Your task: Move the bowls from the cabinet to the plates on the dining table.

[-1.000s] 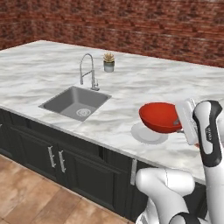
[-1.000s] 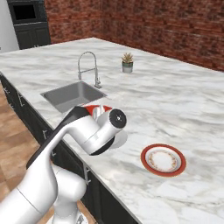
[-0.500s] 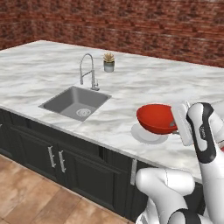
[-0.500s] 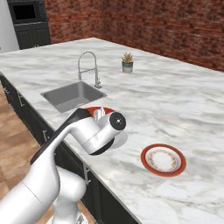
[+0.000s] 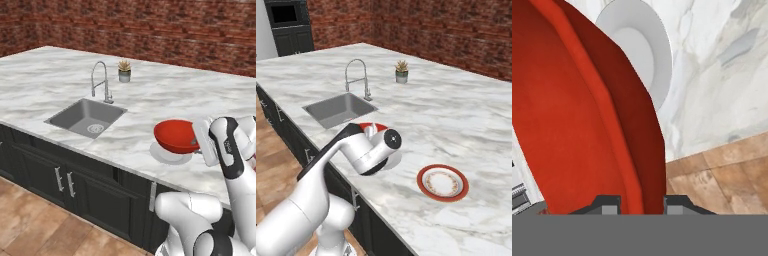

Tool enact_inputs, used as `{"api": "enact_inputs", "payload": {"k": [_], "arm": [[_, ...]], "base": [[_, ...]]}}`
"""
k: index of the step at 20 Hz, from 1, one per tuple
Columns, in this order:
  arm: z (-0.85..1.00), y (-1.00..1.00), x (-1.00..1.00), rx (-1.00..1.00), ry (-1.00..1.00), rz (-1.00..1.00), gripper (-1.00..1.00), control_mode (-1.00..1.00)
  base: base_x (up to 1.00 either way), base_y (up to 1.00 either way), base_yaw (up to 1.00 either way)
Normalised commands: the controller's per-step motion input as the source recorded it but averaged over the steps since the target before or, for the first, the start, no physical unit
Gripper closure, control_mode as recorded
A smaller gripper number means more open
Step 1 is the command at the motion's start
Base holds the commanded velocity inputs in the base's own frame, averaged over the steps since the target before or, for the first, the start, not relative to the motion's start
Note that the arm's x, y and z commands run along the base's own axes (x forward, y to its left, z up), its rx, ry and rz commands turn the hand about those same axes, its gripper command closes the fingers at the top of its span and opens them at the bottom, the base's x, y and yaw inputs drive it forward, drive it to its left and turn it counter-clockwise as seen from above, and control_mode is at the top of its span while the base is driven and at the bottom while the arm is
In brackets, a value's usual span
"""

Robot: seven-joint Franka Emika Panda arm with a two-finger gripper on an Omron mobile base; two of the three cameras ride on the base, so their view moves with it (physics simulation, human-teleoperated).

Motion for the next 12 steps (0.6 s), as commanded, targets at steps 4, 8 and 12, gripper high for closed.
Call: {"api": "enact_inputs", "payload": {"k": [4,8,12], "arm": [[-0.1,-0.09,0.14,0.0,0.02,0.01,1.0,-1.0],[-0.1,-0.1,0.12,0.0,0.02,0.01,1.0,-1.0],[-0.12,-0.09,0.07,0.0,0.01,0.01,1.0,-1.0]], "base": [[0.0,0.0,0.0],[0.0,0.0,0.0],[0.0,0.0,0.0]]}}
